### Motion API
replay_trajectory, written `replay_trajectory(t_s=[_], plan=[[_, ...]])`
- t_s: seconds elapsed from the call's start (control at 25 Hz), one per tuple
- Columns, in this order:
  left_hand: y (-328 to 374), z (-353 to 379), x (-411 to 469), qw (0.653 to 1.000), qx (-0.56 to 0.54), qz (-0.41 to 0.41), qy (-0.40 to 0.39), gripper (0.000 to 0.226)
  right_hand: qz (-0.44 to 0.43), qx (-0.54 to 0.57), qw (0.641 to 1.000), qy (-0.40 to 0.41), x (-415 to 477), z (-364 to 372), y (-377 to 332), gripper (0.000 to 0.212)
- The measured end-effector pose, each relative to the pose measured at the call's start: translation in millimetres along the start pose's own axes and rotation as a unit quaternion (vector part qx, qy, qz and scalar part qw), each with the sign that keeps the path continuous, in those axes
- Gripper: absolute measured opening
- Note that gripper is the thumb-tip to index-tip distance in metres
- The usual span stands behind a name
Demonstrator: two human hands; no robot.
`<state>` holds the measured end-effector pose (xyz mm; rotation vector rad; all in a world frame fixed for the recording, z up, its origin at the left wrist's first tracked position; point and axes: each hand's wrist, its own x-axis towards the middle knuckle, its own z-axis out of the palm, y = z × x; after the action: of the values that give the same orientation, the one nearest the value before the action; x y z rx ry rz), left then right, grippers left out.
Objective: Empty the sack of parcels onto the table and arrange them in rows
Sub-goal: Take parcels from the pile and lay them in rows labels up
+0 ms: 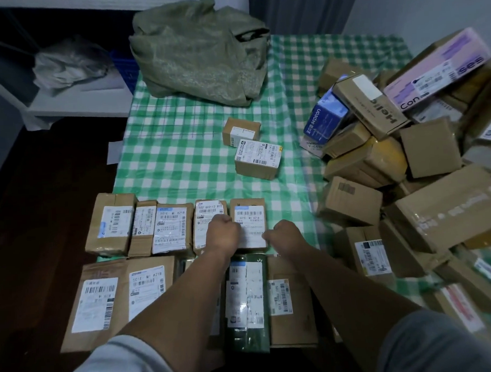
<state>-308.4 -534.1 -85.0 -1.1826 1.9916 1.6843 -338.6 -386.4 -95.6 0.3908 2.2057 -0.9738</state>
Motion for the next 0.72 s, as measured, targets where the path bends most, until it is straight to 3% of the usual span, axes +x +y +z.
replay_trajectory(t_s=[0.16,0.32,0.44,0.6,0.72], plan=[[11.0,22.7,-11.4,0.999,0.001,0.035,-0.004,0.010,0.022,-0.019,0.999,0.031,-6.3,-34.1,14.8,0.015],[25.3,57.9,-28.5,0.997,0.011,0.061,-0.042,0.014,0.039,0.033,0.995,0.081,-12.0,-77.7,34.6,0.015],[31.1,82.8,-38.8,0.996,0.013,0.059,-0.061,0.017,0.061,0.012,0.991,0.120,-15.7,-102.3,47.2,0.014],[31.2,113.2,-46.6,0.996,0.018,0.058,-0.059,0.013,0.102,-0.083,0.972,0.196,-21.5,-129.1,73.4,0.063],[26.5,128.7,-53.6,0.997,0.024,0.051,-0.059,0.017,0.117,-0.131,0.970,0.169,-24.5,-139.2,92.1,0.093]])
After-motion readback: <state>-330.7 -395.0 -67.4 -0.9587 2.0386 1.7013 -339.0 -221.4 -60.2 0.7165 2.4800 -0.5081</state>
